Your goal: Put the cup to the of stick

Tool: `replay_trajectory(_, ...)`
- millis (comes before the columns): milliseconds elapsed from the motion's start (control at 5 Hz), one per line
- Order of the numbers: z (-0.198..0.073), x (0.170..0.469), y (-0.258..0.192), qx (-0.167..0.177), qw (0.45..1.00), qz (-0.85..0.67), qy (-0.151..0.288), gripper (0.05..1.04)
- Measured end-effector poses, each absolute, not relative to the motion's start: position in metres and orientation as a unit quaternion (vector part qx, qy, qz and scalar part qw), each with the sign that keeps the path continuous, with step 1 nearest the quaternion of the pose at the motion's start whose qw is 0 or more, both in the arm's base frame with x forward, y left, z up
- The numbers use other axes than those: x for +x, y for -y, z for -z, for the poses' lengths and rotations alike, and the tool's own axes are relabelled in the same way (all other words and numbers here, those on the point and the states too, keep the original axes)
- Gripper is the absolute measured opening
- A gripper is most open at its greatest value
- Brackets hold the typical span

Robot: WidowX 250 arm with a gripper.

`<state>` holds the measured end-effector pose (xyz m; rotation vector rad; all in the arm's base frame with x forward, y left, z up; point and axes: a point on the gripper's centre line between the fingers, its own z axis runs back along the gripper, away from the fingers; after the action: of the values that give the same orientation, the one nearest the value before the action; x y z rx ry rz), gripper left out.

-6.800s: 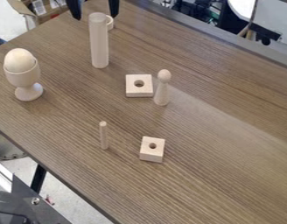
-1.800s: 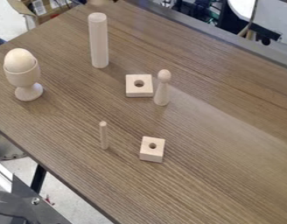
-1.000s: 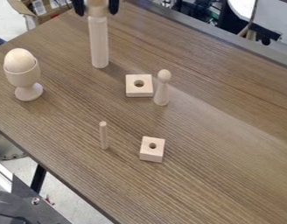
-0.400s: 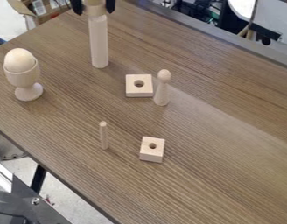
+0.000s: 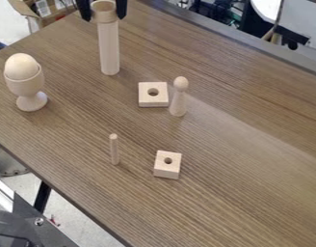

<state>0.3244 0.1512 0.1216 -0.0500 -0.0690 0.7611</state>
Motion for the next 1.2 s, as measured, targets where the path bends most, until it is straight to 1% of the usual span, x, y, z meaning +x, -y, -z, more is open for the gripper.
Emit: replay_trajectory(1200,-0.1198,0.3333,-0.1502,-0.019,0.926,-0.374,0.037,0.738)
